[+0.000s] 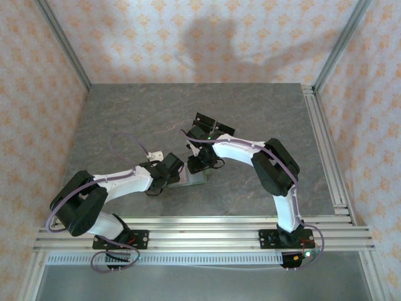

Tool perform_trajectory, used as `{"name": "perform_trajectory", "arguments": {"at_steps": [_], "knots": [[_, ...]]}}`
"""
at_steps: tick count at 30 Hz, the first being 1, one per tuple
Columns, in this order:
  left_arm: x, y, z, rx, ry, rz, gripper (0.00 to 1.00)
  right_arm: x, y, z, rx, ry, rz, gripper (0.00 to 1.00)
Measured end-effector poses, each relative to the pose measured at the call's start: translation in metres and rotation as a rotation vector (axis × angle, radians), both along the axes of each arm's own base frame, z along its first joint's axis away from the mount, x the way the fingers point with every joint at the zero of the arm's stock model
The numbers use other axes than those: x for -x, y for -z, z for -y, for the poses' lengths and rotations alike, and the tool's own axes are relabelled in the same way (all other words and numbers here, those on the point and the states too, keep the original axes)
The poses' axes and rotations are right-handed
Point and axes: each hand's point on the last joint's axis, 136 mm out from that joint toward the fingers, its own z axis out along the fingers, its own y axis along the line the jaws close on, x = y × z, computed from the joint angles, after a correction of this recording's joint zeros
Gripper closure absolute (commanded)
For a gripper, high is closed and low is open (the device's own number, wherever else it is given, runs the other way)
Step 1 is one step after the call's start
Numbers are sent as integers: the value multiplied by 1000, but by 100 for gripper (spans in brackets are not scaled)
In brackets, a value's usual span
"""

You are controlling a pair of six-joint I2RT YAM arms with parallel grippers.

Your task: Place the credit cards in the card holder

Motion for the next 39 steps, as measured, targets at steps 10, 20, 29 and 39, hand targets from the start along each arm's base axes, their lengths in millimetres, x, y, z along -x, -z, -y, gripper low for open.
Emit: {"name": "perform_trajectory", "arguments": {"at_steps": [10,20,29,39], "knots": [[0,0,0,1,0,2,0,4,-3,-15,-100,21,-50,56],[-1,1,0,4,0,6,0,5,-6,-22,-211,75,-131,57],[1,-10,-1,29,1,37,0,10,-11,-34,-290,101,-193,57],[2,-16,1,45,8,57,0,11,-14,-38,-311,122,-216,57]]}}
